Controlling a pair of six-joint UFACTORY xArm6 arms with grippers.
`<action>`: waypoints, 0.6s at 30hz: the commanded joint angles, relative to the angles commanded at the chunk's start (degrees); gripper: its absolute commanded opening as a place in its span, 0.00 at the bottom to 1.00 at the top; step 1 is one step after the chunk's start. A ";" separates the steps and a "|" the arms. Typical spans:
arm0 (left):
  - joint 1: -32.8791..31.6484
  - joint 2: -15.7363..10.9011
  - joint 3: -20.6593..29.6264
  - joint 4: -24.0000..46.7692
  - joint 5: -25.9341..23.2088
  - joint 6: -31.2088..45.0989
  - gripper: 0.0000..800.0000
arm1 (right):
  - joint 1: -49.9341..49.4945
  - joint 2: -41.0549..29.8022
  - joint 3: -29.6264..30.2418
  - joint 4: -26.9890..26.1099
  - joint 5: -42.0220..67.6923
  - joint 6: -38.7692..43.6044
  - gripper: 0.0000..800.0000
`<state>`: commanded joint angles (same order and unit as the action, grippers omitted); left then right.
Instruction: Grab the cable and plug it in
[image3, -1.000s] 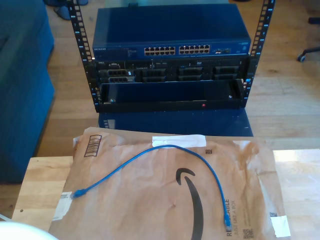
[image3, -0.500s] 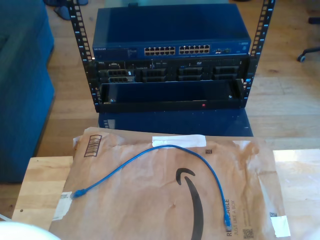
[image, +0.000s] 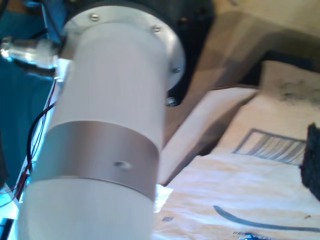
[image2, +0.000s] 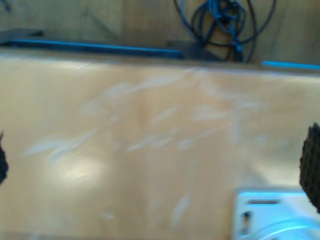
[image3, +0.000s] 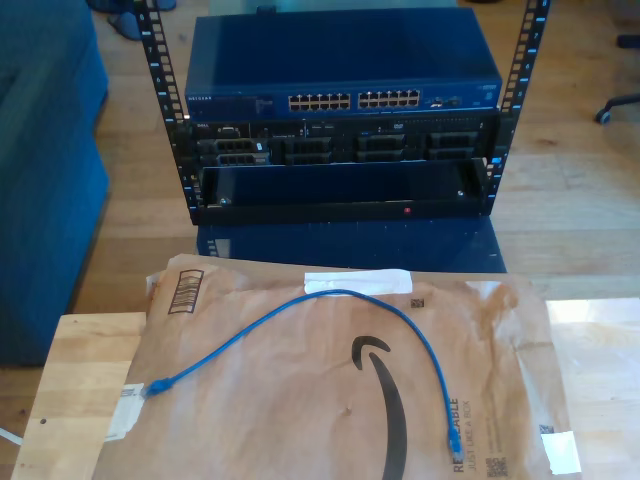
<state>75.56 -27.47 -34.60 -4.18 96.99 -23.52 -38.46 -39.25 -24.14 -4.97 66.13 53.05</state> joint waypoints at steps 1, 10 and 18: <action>-2.64 0.26 -0.09 0.00 0.00 -3.34 1.00 | 3.08 0.00 -0.44 0.09 0.18 3.60 0.99; -16.53 1.58 -3.08 -5.63 -0.18 -19.87 1.00 | 32.88 2.81 -8.79 0.18 0.53 28.13 0.99; -17.67 3.87 -3.52 -11.87 -0.35 -22.15 1.00 | 61.71 16.09 -19.08 0.62 0.09 49.67 0.99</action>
<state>57.89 -23.60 -38.12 -16.04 96.64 -45.67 23.25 -23.16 -43.22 -4.35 66.22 102.73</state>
